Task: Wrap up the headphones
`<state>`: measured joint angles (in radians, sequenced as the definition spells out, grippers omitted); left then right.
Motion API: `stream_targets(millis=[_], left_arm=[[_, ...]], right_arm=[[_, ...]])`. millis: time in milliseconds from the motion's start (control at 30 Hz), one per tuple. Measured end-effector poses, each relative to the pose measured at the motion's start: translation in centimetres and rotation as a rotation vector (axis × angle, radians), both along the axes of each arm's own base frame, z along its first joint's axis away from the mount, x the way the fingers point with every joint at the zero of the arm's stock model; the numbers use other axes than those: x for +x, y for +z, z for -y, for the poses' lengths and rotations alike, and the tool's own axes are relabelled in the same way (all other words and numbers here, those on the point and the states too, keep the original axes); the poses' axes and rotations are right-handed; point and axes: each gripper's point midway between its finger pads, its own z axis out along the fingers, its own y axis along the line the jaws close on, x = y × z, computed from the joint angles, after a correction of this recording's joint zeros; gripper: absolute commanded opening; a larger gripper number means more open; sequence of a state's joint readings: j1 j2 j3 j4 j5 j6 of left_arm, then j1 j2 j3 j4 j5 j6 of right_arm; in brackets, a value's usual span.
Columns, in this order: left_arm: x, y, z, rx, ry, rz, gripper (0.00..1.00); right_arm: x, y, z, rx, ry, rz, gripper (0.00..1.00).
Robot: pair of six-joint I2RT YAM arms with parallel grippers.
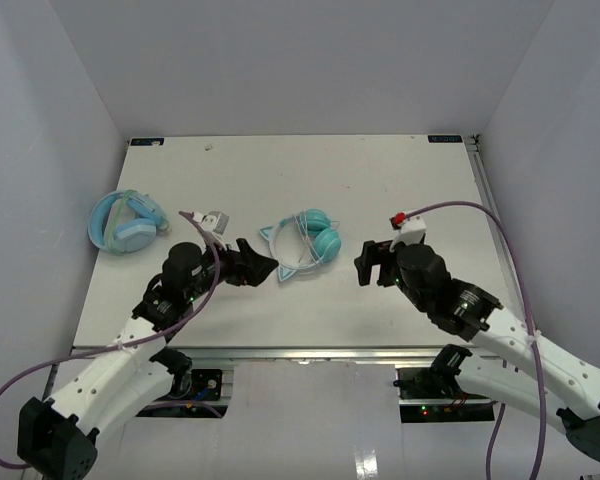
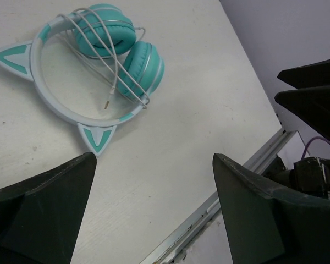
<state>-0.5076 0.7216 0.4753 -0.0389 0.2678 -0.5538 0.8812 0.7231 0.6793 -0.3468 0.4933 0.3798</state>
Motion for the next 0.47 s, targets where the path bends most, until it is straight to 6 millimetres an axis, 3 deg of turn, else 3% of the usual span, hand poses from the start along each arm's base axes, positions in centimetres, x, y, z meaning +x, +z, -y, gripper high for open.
stream_targets(millis=[233, 467], left_arm=[[-1.5, 1.5, 0.2, -0.073, -0.045, 0.094, 0.98], [-1.3, 2.2, 0.4, -0.09, -0.05, 0.122, 0.98]], right_arm=[[-1.2, -0.5, 2.8, 0.053, -0.056, 0.057, 0.9], [-1.4, -0.1, 3.4, 0.072, -0.068, 0.083, 0.9]])
